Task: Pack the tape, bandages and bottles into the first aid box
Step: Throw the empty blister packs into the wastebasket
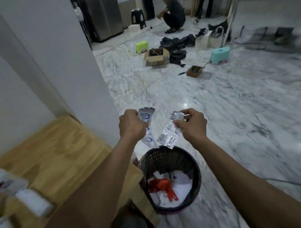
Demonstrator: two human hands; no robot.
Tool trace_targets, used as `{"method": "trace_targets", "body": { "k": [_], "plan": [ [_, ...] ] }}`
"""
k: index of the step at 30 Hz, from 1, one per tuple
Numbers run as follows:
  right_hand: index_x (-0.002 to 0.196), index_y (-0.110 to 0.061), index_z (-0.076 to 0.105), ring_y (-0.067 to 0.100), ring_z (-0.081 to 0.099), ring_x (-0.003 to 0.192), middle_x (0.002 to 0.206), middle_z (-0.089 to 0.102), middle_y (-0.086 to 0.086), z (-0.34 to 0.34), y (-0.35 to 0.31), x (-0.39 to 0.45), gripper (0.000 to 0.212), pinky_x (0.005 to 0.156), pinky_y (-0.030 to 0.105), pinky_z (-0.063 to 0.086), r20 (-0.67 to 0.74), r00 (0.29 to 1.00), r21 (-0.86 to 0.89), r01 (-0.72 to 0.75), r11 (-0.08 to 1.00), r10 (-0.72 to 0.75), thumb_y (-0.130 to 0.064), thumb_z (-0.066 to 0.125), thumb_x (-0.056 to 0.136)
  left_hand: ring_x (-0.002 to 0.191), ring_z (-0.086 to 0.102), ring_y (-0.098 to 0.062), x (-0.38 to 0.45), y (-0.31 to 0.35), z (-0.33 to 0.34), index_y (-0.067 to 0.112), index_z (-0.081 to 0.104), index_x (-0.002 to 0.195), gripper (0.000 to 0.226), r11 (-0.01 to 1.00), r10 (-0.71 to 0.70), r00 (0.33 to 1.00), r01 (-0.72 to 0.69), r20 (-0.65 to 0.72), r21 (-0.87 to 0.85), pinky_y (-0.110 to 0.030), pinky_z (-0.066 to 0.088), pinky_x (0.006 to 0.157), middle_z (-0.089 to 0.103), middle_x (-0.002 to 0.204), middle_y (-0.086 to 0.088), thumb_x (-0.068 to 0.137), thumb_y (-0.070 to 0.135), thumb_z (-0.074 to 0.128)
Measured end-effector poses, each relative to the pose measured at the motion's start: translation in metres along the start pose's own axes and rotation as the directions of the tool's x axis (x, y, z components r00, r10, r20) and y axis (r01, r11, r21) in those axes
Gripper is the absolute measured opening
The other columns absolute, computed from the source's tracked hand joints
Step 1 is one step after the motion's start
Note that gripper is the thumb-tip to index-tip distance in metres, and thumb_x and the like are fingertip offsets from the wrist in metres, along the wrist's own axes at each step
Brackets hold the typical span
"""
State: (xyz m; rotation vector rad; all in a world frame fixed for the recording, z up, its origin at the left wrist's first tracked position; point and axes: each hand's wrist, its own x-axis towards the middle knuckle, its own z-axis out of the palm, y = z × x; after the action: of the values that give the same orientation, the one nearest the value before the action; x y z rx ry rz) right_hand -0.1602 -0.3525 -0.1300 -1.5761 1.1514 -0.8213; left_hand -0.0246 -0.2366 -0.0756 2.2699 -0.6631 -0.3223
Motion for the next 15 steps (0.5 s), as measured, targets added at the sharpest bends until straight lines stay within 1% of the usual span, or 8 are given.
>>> {"method": "trace_targets", "body": {
  "k": [2,5,7,9,10,12,15],
  "plan": [
    [0.098,-0.017,0.070,0.025,0.069,0.086,0.086,0.072,0.003,-0.004,0.025,0.004,0.030,0.082,0.040,0.057,-0.001,0.999,-0.045,-0.047,0.998,0.047,-0.011,0.079,0.069,0.076,0.063,-0.034,0.002,0.000,0.027,0.002,0.062,0.080,0.017,0.997,-0.021,0.998,0.016,0.065,0.071,-0.032,0.042,0.057,0.064,0.085,-0.014,0.071,0.010,0.073],
    [0.103,-0.016,0.069,0.031,0.062,0.102,0.092,0.070,0.006,-0.006,0.060,0.010,0.033,0.084,0.036,0.052,0.001,0.994,-0.113,-0.108,0.988,0.109,-0.009,0.075,0.071,0.078,0.061,-0.031,0.006,-0.004,0.061,0.003,0.055,0.082,0.019,0.984,-0.067,0.986,0.040,0.151,0.174,-0.032,0.042,0.059,0.062,0.092,-0.013,0.075,0.008,0.072],
    [0.117,-0.015,0.063,0.032,0.058,0.111,0.106,0.066,0.011,-0.005,0.074,0.010,0.045,0.086,0.035,0.050,0.064,0.986,-0.153,-0.142,0.978,0.153,-0.011,0.076,0.074,0.073,0.056,-0.026,0.009,-0.007,0.074,0.006,0.048,0.075,0.025,0.973,-0.114,0.975,0.070,0.192,0.219,-0.032,0.043,0.059,0.056,0.089,-0.010,0.078,0.006,0.072],
    [0.132,-0.014,0.052,0.030,0.056,0.118,0.125,0.059,0.016,-0.002,0.087,0.013,0.062,0.095,0.040,0.050,0.113,0.975,-0.167,-0.174,0.970,0.194,-0.019,0.079,0.076,0.067,0.053,-0.023,0.015,-0.009,0.084,0.009,0.042,0.070,0.036,0.964,-0.149,0.961,0.088,0.233,0.252,-0.031,0.040,0.054,0.052,0.083,-0.008,0.080,0.016,0.076],
    [0.136,-0.013,0.048,0.030,0.056,0.121,0.131,0.056,0.016,0.000,0.093,0.015,0.066,0.099,0.041,0.048,0.110,0.971,-0.175,-0.191,0.966,0.212,-0.022,0.079,0.078,0.067,0.052,-0.023,0.017,-0.009,0.088,0.011,0.040,0.070,0.039,0.959,-0.157,0.956,0.087,0.250,0.269,-0.031,0.039,0.054,0.051,0.082,-0.008,0.080,0.020,0.077],
    [0.137,-0.013,0.047,0.029,0.054,0.124,0.133,0.057,0.015,0.004,0.101,0.020,0.066,0.101,0.041,0.046,0.093,0.968,-0.187,-0.211,0.959,0.231,-0.029,0.077,0.081,0.071,0.052,-0.025,0.023,-0.010,0.094,0.011,0.039,0.073,0.041,0.956,-0.157,0.951,0.078,0.268,0.284,-0.033,0.040,0.057,0.049,0.083,-0.008,0.081,0.024,0.077],
    [0.137,-0.014,0.047,0.030,0.051,0.126,0.132,0.058,0.014,0.010,0.106,0.027,0.063,0.101,0.040,0.043,0.089,0.962,-0.185,-0.240,0.953,0.260,-0.035,0.073,0.083,0.081,0.053,-0.027,0.031,-0.012,0.099,0.010,0.042,0.090,0.037,0.954,-0.134,0.951,0.047,0.280,0.295,-0.036,0.045,0.068,0.044,0.082,-0.002,0.084,0.028,0.073]
  ]
}}
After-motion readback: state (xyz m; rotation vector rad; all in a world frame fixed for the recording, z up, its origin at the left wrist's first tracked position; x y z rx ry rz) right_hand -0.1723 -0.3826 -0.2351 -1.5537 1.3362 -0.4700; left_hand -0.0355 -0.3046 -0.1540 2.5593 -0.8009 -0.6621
